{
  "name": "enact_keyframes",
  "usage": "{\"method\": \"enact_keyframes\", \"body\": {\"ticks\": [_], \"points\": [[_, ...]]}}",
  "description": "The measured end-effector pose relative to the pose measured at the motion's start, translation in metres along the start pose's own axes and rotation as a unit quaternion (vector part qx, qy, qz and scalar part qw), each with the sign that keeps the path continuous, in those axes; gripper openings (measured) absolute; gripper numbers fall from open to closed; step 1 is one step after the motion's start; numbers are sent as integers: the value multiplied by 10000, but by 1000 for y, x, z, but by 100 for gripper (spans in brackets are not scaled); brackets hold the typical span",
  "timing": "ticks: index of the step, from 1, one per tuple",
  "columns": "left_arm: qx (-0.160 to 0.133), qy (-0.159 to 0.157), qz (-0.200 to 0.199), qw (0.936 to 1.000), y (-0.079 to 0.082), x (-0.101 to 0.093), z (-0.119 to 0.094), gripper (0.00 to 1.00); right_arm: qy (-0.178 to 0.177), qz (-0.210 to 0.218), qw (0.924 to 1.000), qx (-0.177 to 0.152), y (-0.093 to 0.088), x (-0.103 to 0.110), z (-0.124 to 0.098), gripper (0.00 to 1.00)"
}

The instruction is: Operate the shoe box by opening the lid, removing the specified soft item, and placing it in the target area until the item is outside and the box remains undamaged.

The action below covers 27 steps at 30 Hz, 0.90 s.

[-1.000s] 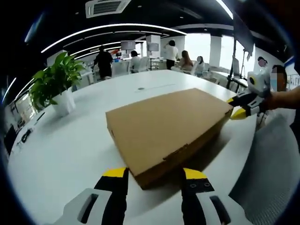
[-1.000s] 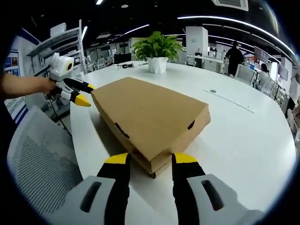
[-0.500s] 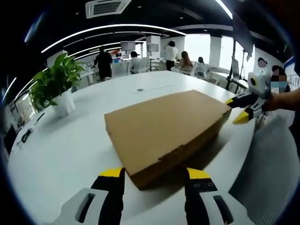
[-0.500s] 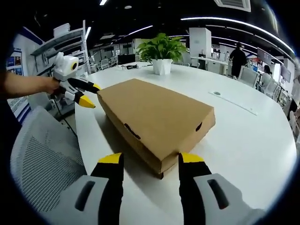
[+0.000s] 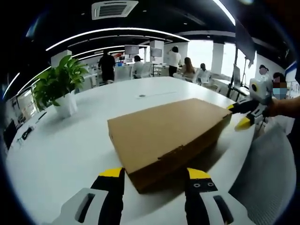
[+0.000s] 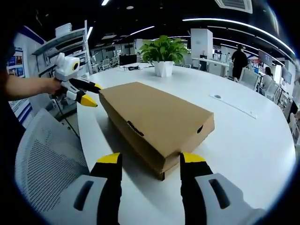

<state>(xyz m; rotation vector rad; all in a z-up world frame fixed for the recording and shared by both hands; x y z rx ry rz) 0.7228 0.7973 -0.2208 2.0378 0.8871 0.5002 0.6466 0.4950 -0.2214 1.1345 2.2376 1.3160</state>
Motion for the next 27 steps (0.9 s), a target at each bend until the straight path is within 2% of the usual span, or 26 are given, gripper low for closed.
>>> {"method": "enact_keyframes", "body": {"ticks": [8,13,27], "points": [[-74,0,36,10000,10,-3,-8,52,-1,-75,10000,-10,10,1,-7,47],[-193,25,63,9998,24,-9,-12,52,16,-192,9998,-44,20,3,-13,49],[-284,34,463,9985,56,-8,-25,58,-77,-333,9991,-258,43,-1,-23,48]]}}
Point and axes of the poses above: the point that each gripper's makers call its tool centre point, and the gripper's own axes: z roughly forward along the fingers, x roughly to its left, y roughly out of its top, the point moved 7 cm from there along -z, roughly backward along the fingers, and after that the axes turned 6 degrees about y, right-handed, at the moved point
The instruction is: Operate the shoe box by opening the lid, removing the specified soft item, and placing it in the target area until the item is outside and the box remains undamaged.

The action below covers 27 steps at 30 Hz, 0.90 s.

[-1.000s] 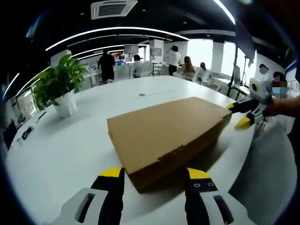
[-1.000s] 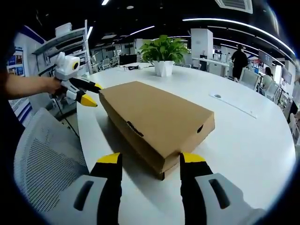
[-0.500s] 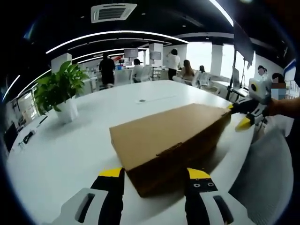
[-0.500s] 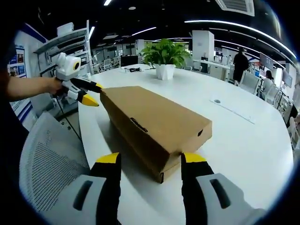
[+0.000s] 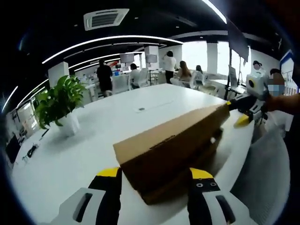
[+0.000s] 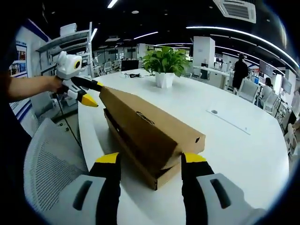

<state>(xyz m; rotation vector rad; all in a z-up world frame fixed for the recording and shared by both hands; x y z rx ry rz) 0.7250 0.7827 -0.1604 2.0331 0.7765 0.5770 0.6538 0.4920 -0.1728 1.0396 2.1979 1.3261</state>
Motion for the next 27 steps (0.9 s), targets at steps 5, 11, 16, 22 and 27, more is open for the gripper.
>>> {"method": "enact_keyframes", "body": {"ticks": [5,11,16,22,27], "points": [[-108,30,54,9999,8,11,1,59,-48,37,9999,-133,12,-6,-2,48],[-239,76,100,9996,19,18,2,58,-95,-33,9998,-184,23,-14,-1,50],[-313,154,125,9993,24,31,6,54,-112,-59,9997,-213,31,-20,-2,47],[-493,333,-43,9982,34,46,10,43,-165,-190,9994,-226,42,-23,-2,47],[-617,456,-35,9970,43,52,14,37,-228,-164,9993,-259,48,-30,1,48]]}}
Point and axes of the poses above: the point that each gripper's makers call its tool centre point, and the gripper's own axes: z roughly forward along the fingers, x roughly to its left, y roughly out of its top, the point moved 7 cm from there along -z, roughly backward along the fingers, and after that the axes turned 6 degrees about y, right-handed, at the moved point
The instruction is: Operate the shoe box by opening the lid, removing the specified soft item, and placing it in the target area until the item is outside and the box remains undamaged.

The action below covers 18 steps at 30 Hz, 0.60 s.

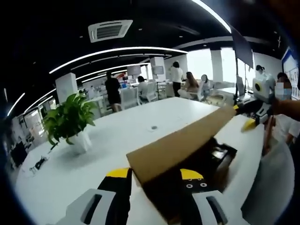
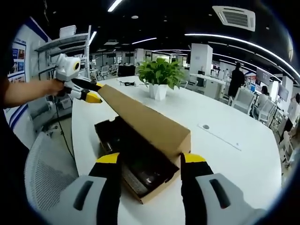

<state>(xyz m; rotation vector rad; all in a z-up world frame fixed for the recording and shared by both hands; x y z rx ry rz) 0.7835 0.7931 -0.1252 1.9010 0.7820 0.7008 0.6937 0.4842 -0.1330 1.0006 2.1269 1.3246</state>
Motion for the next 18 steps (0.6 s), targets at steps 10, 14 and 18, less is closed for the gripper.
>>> {"method": "enact_keyframes", "body": {"ticks": [10,14,18], "points": [[-115,221,49,9997,16,9,10,23,-83,-12,10000,-39,10,-12,4,47],[-173,287,144,9993,22,7,15,18,-131,-143,9998,-11,11,-19,4,43],[-255,348,315,9986,25,7,17,14,-225,-86,9997,-29,14,-31,3,35]]}}
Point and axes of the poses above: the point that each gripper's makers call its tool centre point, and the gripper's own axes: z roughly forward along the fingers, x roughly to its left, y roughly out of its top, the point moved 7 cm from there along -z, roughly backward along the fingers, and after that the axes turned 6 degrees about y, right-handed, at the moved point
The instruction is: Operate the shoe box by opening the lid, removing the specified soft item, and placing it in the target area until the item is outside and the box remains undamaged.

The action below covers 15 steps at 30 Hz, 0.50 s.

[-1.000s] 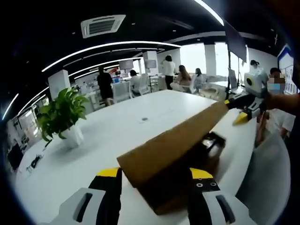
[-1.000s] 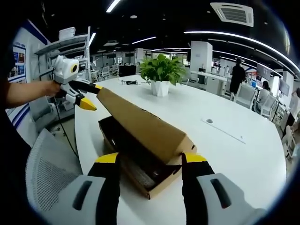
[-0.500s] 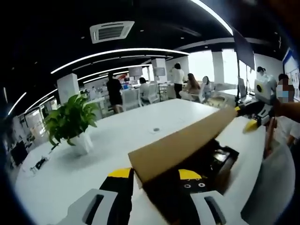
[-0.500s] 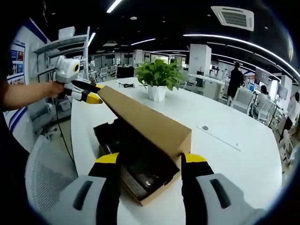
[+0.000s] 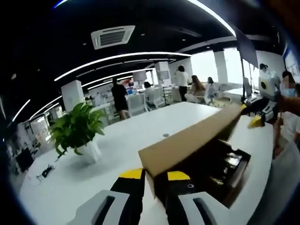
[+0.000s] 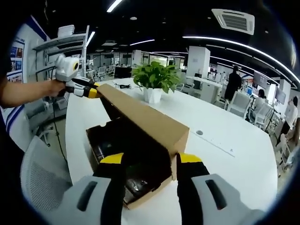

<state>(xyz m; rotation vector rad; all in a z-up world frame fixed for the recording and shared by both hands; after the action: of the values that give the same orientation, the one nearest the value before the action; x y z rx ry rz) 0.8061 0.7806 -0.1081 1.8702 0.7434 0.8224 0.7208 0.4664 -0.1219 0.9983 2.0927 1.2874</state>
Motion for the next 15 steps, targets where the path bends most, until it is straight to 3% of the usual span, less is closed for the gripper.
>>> {"method": "enact_keyframes", "body": {"ticks": [3,10,15], "points": [[-32,53,112,9999,3,1,4,11,-94,-65,9999,32,3,-7,1,27],[-75,77,-84,9999,8,6,7,7,-294,-154,9994,26,3,-26,4,13],[-91,67,-129,9999,8,12,14,6,-393,-24,9992,63,-6,-32,3,13]]}}
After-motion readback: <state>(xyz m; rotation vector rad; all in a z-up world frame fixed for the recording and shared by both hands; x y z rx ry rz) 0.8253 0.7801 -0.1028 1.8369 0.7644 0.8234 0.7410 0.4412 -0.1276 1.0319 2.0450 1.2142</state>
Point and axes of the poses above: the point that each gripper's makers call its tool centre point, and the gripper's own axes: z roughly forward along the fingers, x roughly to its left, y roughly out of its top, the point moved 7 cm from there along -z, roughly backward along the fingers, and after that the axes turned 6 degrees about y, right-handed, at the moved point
